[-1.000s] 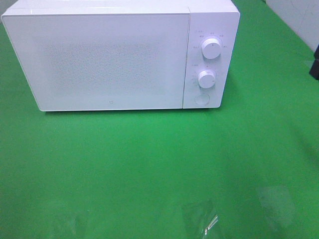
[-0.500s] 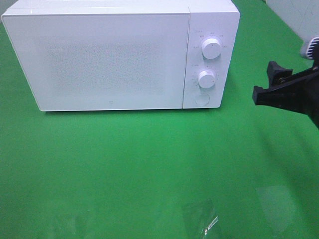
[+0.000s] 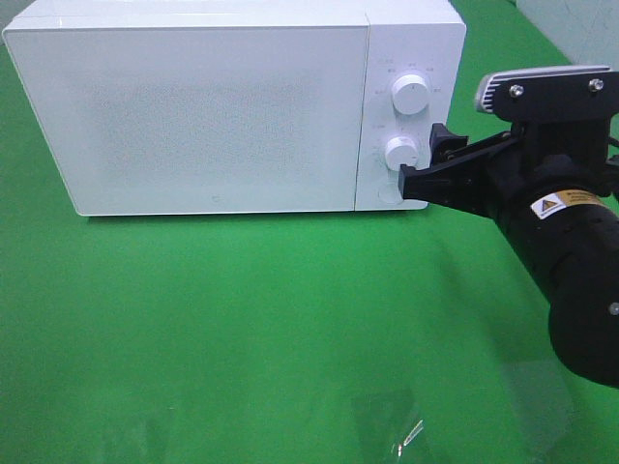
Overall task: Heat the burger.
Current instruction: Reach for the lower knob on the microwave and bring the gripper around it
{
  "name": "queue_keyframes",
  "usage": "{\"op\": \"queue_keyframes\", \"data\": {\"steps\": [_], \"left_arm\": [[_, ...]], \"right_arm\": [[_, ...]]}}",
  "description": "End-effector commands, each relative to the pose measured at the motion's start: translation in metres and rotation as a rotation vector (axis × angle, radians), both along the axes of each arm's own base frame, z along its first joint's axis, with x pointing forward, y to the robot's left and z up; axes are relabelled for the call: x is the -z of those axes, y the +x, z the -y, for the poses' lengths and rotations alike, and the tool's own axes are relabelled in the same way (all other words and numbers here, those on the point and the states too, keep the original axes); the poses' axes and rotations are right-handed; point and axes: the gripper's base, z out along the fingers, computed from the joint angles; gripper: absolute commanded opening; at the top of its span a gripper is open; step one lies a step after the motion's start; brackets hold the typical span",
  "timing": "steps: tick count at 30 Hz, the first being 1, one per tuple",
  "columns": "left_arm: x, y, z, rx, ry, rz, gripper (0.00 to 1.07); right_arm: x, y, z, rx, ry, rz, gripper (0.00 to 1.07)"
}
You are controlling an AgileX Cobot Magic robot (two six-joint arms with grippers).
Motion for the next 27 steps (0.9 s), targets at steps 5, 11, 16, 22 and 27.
{"op": "queue_keyframes", "data": {"steps": [5,11,16,22,27], "left_arm": [[0.002,-0.002,0.001,0.004,-0.004,0.022,0.98],[0.002,-0.002,0.001,0.004,-0.004,0.022,0.98],[0.002,-0.002,0.001,0.004,-0.004,0.022,0.98],[0.002,-0.002,0.001,0.004,-0.004,0.022,0.98],[0.002,-0.002,0.001,0.004,-0.004,0.022,0.98]], "right_arm": [[0.006,0.012,-0.013,0.002,0.067,0.018,0.77],[0.013,0.021,-0.022,0.004,0.057,0.010,0.80],[0.024,0.032,-0.031,0.014,0.037,0.010,0.78],[0.035,0.046,-0.034,0.019,0.017,-0.004,0.77],[0.040,0.066,-0.034,0.008,0.005,-0.005,0.76]]}}
